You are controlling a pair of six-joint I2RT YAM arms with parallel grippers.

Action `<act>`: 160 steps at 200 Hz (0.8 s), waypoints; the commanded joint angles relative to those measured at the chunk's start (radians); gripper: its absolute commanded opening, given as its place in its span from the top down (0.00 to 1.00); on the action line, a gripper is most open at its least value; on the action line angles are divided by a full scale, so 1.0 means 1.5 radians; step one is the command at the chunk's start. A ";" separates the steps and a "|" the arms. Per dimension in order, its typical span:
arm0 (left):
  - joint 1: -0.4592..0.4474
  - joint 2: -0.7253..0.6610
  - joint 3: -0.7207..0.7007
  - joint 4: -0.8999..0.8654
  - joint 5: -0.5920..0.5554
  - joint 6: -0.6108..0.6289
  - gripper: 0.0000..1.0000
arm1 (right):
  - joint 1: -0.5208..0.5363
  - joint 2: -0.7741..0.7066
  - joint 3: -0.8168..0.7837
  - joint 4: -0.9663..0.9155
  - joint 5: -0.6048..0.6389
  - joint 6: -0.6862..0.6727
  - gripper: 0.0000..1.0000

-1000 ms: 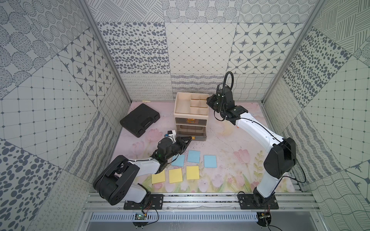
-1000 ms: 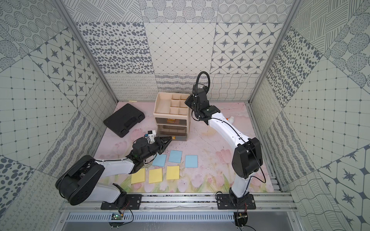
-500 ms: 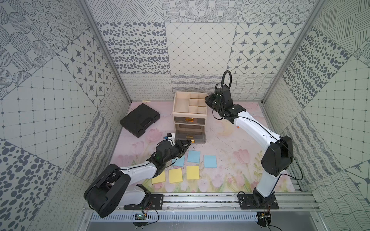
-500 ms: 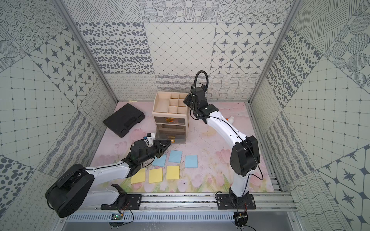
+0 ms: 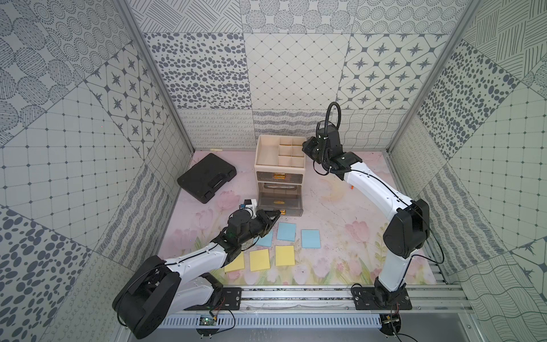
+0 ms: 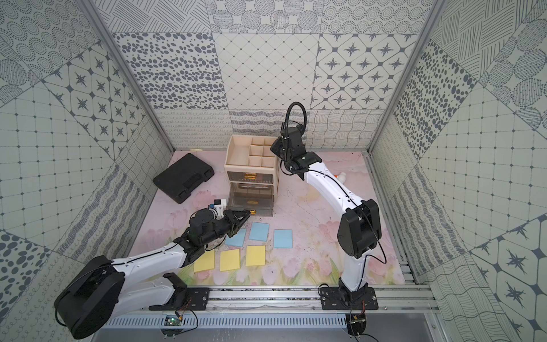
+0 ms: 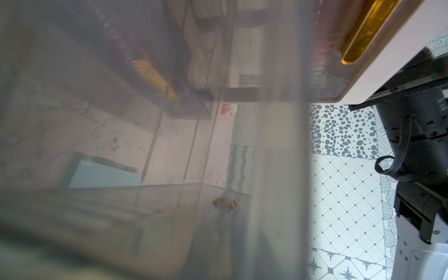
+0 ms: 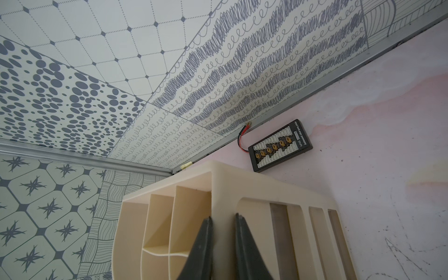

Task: Please put the sticky notes in the drawer by color
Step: Open the drawer in the storage box.

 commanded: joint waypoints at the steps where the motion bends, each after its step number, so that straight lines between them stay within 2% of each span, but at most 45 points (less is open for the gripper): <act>1: -0.013 -0.018 -0.003 -0.120 0.076 0.063 1.00 | -0.013 0.062 -0.018 -0.105 0.023 -0.001 1.00; 74: -0.013 -0.006 0.002 -0.116 0.077 0.059 1.00 | -0.017 0.078 0.003 -0.111 0.022 -0.007 1.00; 160: -0.021 -0.036 -0.020 -0.123 0.059 0.046 0.99 | -0.017 0.073 -0.011 -0.102 0.027 -0.003 1.00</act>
